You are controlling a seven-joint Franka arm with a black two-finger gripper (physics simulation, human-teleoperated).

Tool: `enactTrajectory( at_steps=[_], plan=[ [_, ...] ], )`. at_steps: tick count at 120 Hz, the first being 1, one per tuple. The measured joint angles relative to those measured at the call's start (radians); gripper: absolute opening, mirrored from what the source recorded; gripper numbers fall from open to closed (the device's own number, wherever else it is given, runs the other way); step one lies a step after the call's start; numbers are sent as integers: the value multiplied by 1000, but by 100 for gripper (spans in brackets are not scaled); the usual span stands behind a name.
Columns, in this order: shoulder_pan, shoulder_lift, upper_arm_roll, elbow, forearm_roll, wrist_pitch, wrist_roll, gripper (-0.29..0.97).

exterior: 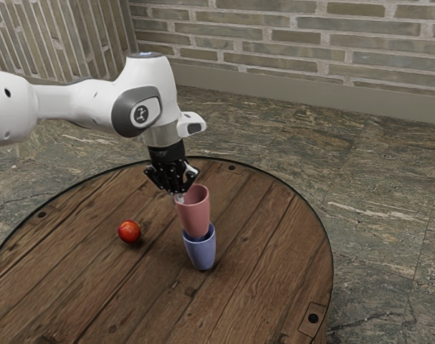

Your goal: Place the left cup onto the right cup

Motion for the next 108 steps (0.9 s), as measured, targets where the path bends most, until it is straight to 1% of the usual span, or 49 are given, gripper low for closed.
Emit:
enactTrajectory(
  at_steps=[26, 47, 61, 74, 90, 100, 108],
  plan=[
    [3, 44, 0, -7, -26, 27, -2, -11],
    [1, 29, -7, -16, -32, 37, 2, 28],
    [-16, -18, -8, -27, -30, 34, 3, 45],
    [-40, -76, -7, -29, -30, 9, 5, 54],
    [-79, -124, 13, -7, -26, -43, 28, 61],
    [-102, -123, 29, 54, 30, -80, 65, 63],
    [-115, -121, 42, 100, 61, -116, 100, 64]
  ],
)
